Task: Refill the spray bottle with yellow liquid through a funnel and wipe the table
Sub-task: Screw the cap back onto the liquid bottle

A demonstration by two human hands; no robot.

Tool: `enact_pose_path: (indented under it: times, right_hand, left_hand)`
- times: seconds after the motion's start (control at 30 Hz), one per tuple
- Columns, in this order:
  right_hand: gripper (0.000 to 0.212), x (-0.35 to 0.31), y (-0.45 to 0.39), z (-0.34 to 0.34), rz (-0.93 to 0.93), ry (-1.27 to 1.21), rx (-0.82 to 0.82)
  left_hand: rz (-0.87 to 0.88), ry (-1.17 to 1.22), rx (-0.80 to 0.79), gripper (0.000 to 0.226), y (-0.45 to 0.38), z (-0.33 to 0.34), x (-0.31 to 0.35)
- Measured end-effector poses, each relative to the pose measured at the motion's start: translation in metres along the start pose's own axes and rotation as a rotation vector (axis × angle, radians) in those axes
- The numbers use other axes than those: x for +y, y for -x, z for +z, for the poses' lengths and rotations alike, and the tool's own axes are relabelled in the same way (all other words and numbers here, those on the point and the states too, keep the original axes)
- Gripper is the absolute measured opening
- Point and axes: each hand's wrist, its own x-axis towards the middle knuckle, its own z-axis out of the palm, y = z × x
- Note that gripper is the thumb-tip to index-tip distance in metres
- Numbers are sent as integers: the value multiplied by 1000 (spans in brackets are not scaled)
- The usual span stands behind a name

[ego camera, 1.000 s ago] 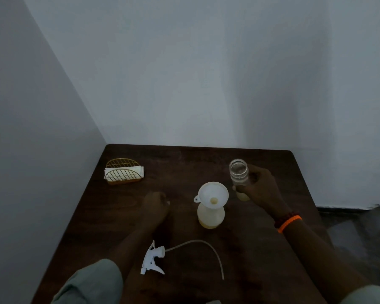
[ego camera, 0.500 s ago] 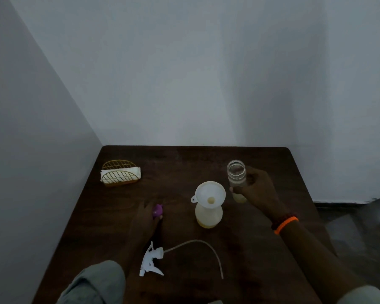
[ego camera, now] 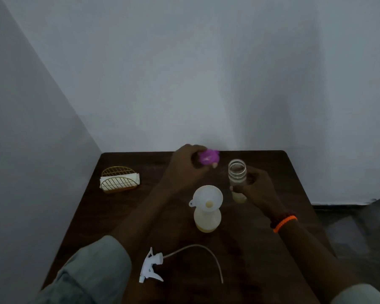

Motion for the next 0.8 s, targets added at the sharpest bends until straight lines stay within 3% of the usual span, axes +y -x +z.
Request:
enact_pose_path:
  times: [0.1, 0.23, 0.8]
  right_hand:
    - [47, -3, -1, -3, -8, 4, -6]
    - [43, -2, -2, -7, 3, -9, -23]
    - [39, -8, 3, -18, 28, 3, -34]
  left_hand:
    - [186, -55, -123, 57, -15, 10, 28]
    - [260, -99, -198, 51, -23, 26, 46]
    - [260, -131, -376, 62, -37, 34, 59]
